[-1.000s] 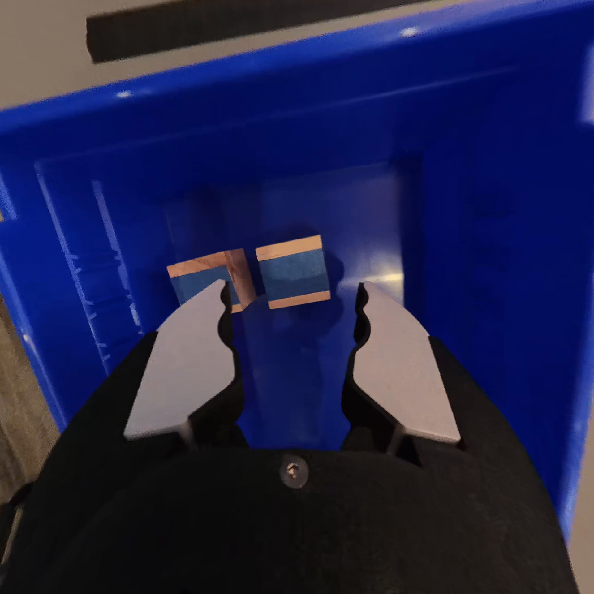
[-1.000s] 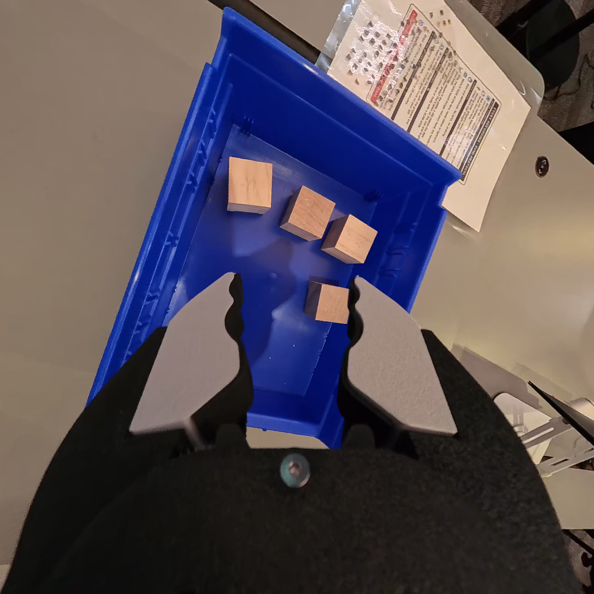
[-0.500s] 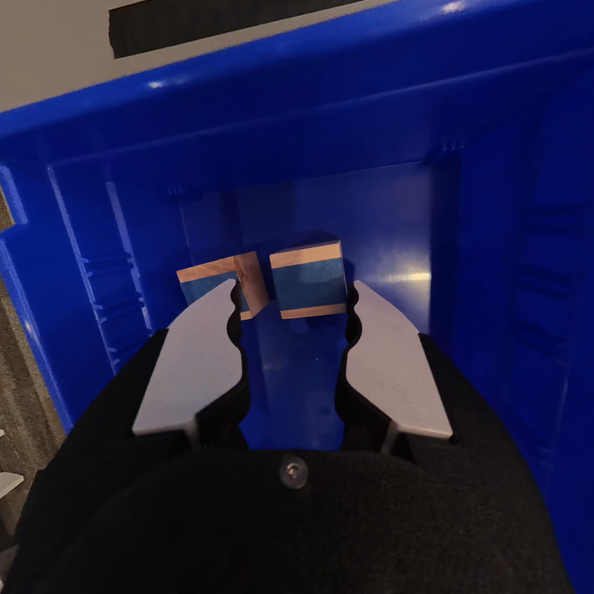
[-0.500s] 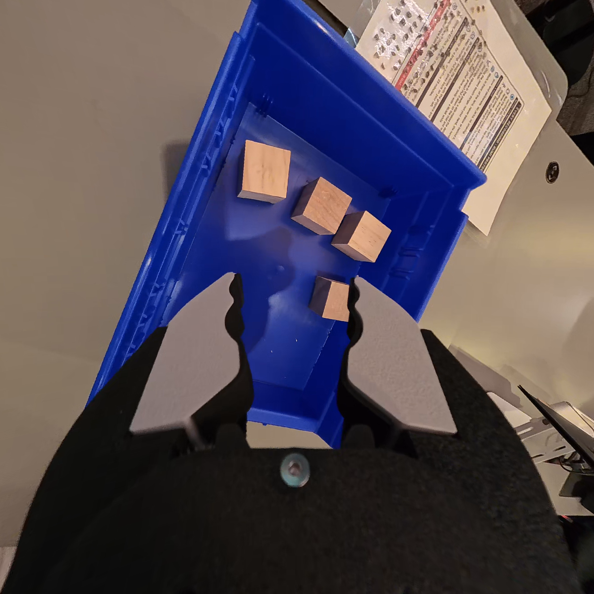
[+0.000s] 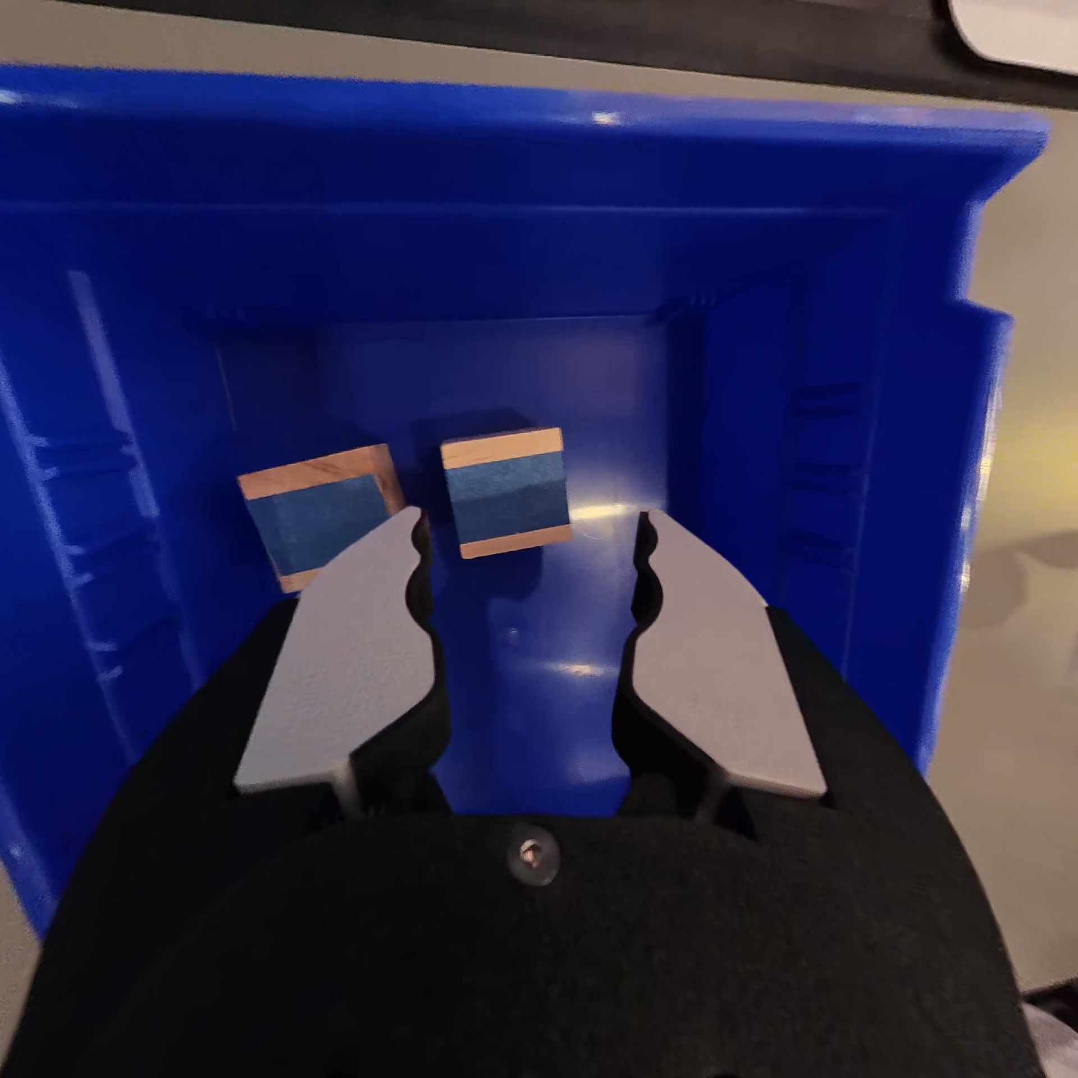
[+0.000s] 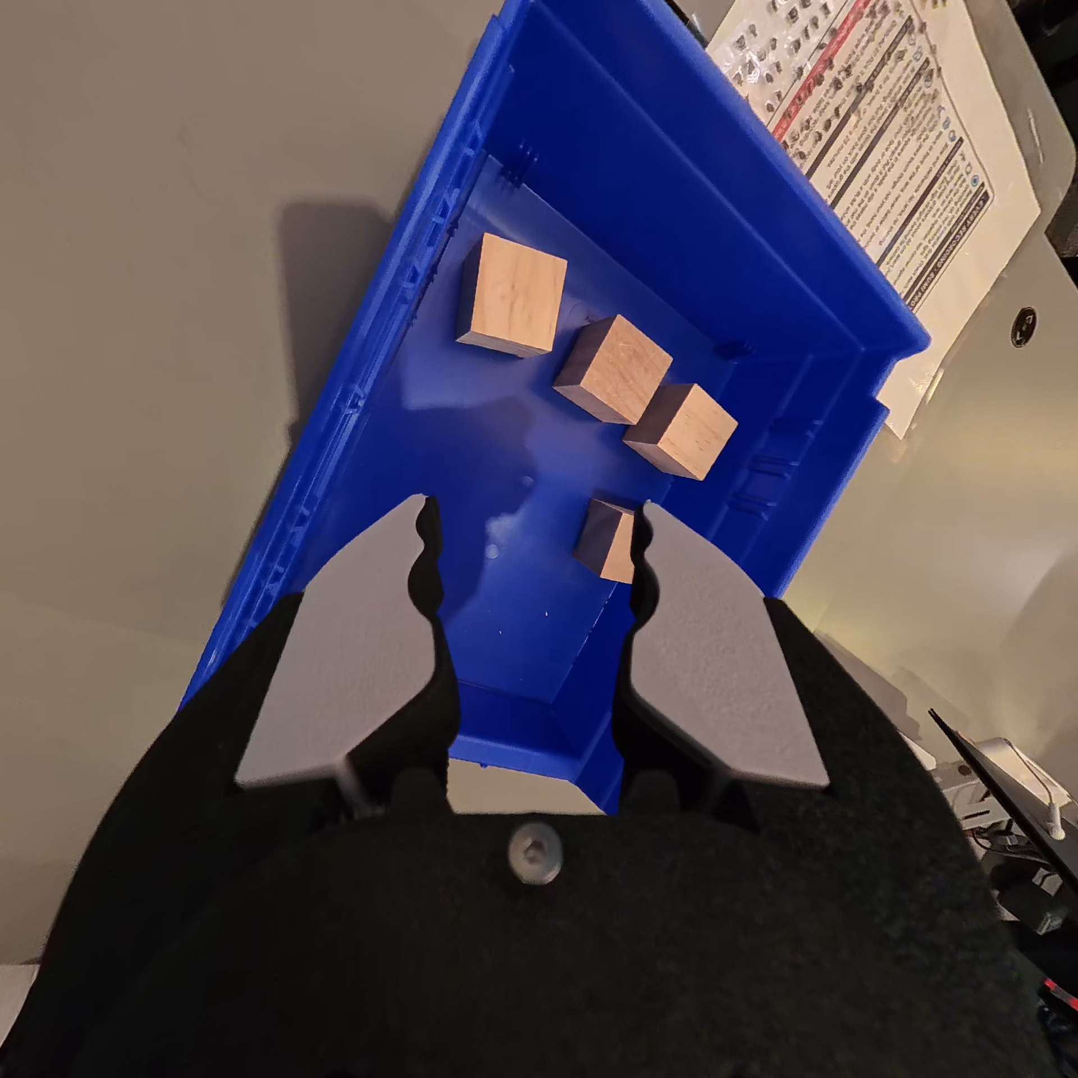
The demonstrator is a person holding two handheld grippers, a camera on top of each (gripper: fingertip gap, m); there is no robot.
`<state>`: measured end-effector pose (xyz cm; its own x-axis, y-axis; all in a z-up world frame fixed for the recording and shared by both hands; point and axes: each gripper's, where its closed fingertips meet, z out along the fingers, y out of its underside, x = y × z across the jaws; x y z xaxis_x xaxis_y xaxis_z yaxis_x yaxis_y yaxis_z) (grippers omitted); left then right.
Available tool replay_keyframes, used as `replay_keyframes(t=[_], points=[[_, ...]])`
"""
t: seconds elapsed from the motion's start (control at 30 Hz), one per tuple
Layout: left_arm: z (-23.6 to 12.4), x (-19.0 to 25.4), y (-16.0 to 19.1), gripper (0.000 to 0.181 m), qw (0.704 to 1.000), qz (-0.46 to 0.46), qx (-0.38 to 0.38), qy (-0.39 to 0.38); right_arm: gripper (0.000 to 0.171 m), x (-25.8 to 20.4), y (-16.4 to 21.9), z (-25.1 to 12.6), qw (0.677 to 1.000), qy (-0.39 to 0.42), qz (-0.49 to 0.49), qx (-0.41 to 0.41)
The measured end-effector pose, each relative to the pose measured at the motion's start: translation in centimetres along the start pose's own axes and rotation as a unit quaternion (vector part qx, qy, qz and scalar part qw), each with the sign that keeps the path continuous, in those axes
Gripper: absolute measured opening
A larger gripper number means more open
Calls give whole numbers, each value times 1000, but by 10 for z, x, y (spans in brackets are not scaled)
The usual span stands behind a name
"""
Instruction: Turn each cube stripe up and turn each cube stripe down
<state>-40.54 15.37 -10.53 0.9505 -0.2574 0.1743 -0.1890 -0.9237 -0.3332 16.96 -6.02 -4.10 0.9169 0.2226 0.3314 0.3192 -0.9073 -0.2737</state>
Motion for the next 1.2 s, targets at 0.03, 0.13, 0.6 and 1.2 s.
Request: replay_keyframes(t=[0.03,0.13,0.6,1.2], points=[[0,4,0,67,1000,-1,-1,14,63,0,1,1,1000,0,0,-3],[2,5,0,64,1000,10,-5,2,63,0,3,4,1000,3,-4,-13],[33,-6,7,47,993,50,-56,-91,62,-7,1,5,999,1,-29,-16],[-168,219,19,45,850,211,164,453,57,-143,-144,-153,810,-7,-198,552]])
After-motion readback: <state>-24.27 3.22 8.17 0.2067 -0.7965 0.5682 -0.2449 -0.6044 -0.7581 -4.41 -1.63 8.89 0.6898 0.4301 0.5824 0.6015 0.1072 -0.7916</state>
